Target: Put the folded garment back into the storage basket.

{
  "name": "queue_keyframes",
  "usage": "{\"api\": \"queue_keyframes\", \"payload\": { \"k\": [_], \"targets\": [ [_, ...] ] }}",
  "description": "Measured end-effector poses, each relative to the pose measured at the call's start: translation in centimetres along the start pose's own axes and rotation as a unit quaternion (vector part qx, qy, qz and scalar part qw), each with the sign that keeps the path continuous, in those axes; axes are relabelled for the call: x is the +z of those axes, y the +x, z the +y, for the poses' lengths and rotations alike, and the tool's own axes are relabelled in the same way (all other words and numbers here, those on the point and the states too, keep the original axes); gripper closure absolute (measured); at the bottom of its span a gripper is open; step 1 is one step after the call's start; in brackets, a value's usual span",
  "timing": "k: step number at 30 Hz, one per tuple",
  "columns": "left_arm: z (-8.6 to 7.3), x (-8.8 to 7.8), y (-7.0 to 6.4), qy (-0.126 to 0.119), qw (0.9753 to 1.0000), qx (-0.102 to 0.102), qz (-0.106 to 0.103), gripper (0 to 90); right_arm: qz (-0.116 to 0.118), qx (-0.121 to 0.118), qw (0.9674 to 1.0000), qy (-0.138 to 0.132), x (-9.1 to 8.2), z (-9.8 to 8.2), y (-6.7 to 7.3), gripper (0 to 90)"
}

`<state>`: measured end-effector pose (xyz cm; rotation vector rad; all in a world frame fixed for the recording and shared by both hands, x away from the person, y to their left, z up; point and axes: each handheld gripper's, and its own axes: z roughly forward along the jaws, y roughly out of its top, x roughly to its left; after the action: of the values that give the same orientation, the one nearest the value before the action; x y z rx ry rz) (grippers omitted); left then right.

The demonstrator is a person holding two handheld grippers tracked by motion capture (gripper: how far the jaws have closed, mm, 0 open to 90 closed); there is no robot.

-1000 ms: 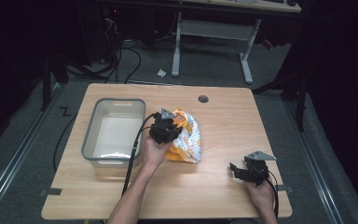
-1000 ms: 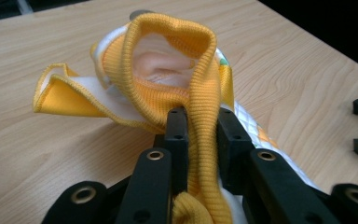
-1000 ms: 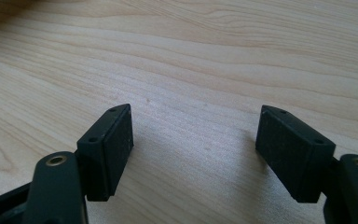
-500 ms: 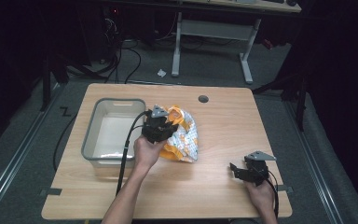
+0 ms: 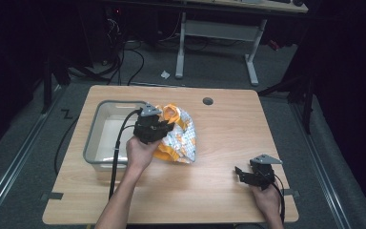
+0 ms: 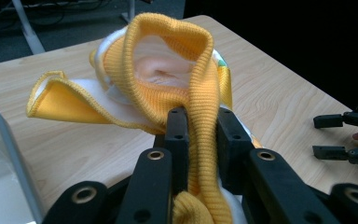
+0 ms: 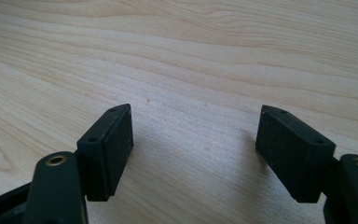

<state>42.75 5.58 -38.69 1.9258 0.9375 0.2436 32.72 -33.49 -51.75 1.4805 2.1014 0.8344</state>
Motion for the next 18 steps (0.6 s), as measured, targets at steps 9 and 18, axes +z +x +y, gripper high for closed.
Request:
{"api": "queue_keyframes", "payload": {
  "k": [9, 18],
  "targets": [
    [0.4, -2.1, 1.0, -0.015, 0.9998, -0.011, 0.001, 77.3, 0.000, 0.000, 1.0000, 0.000, 0.0, 0.0, 0.0, 27.7],
    [0.3, -3.9, 2.3, -0.027, 0.9992, -0.029, 0.002, 77.3, 0.000, 0.000, 1.0000, 0.000, 0.0, 0.0, 0.0, 27.6]
  ]
}}
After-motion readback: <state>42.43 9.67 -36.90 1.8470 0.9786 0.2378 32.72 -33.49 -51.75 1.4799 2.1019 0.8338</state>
